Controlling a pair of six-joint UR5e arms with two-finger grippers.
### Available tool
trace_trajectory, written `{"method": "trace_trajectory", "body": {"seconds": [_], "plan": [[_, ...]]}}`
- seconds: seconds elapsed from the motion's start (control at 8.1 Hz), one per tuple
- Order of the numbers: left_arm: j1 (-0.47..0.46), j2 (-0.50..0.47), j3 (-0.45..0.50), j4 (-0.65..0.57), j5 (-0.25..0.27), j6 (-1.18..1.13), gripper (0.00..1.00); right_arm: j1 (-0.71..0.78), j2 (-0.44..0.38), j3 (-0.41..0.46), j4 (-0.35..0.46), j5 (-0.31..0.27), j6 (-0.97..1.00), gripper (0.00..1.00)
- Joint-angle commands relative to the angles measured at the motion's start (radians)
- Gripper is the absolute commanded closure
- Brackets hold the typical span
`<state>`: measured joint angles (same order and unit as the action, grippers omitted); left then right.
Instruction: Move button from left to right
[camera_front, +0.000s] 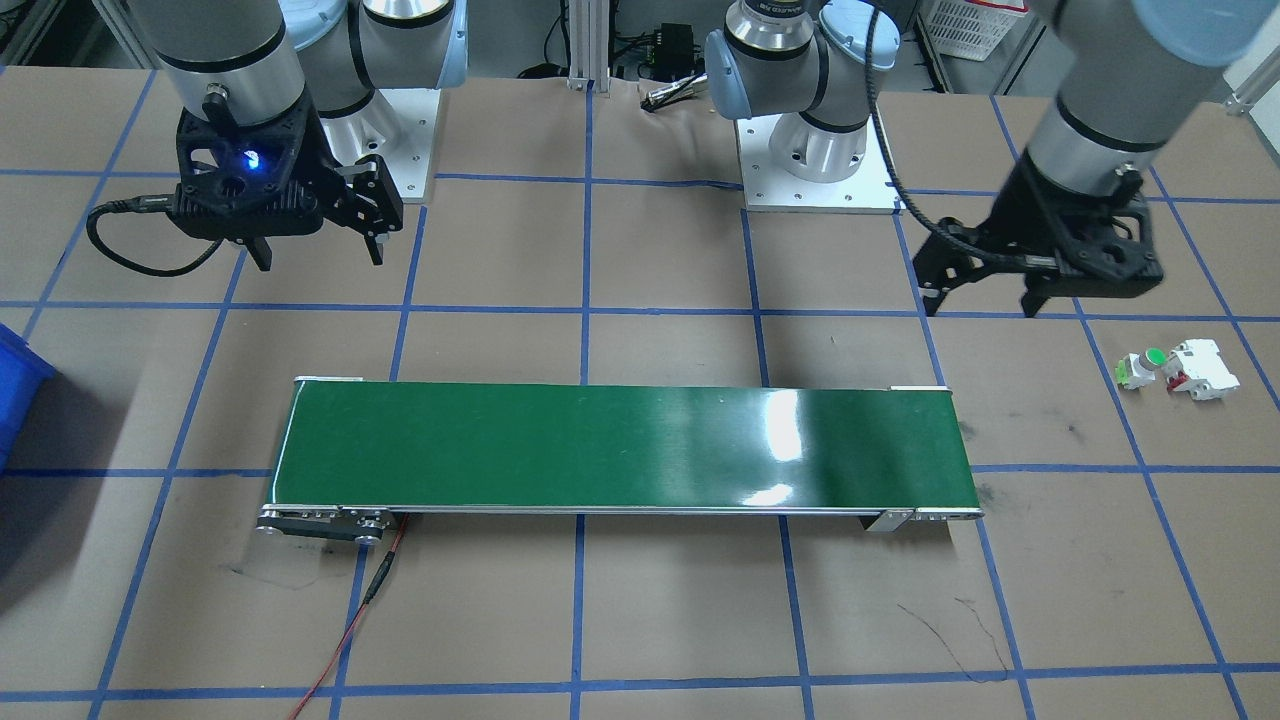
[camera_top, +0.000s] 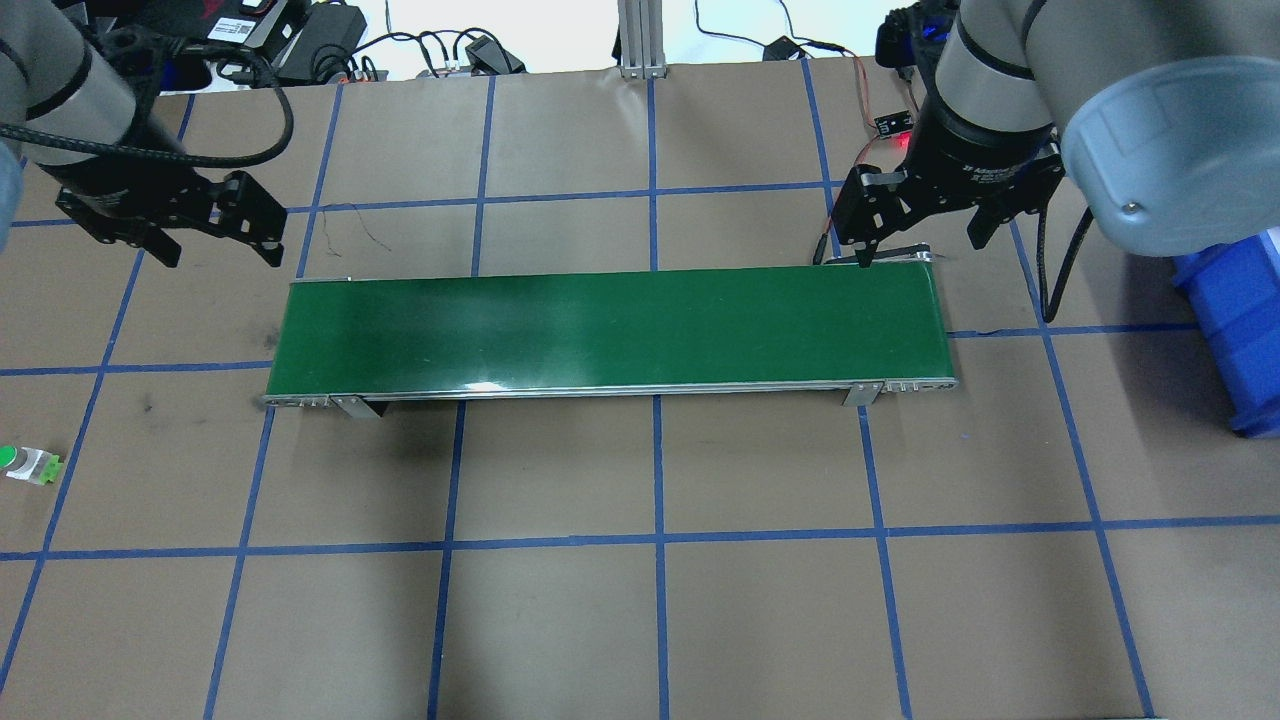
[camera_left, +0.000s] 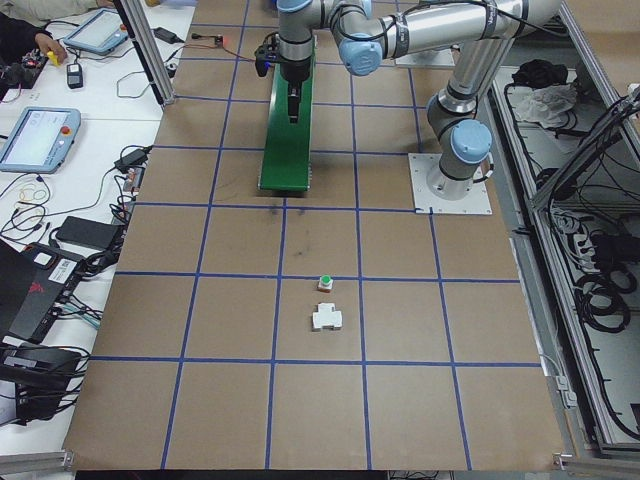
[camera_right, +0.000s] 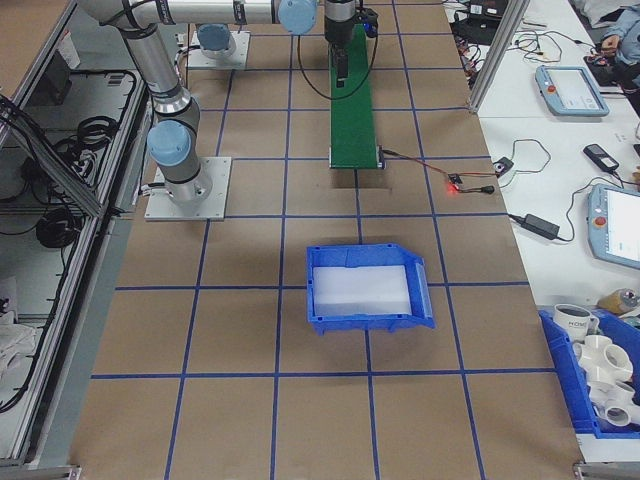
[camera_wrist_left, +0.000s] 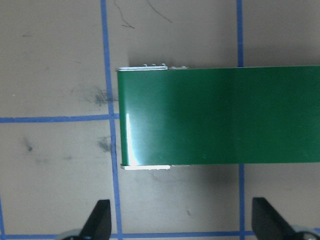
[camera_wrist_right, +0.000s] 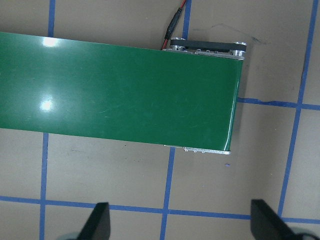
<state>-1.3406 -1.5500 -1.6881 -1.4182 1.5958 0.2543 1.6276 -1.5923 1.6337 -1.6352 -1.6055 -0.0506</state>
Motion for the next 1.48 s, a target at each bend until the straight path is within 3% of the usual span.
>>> {"method": "trace_trajectory", "body": {"seconds": [0.0, 0.37, 0.62, 0.86, 1.11, 1.36], "plan": [[0.221, -0.021, -0.007, 0.045, -0.003, 0.283, 0.00, 0.000, 0.000, 0.000, 0.000, -0.001, 0.000, 0.00], [0.464, -0.086, -0.001, 0.091, 0.006, 0.549, 0.00, 0.000, 0.000, 0.000, -0.002, -0.001, 0.000, 0.00], [0.559, -0.181, 0.001, 0.096, 0.016, 0.656, 0.00, 0.000, 0.000, 0.000, 0.000, -0.001, 0.000, 0.00], [0.627, -0.261, -0.010, 0.207, 0.018, 0.753, 0.00, 0.000, 0.000, 0.000, 0.000, -0.002, 0.000, 0.00], [0.643, -0.312, -0.012, 0.211, 0.019, 0.767, 0.00, 0.000, 0.000, 0.000, 0.000, -0.002, 0.000, 0.00], [0.664, -0.353, -0.012, 0.215, 0.074, 0.764, 0.00, 0.000, 0.000, 0.000, 0.000, -0.004, 0.000, 0.00]]}}
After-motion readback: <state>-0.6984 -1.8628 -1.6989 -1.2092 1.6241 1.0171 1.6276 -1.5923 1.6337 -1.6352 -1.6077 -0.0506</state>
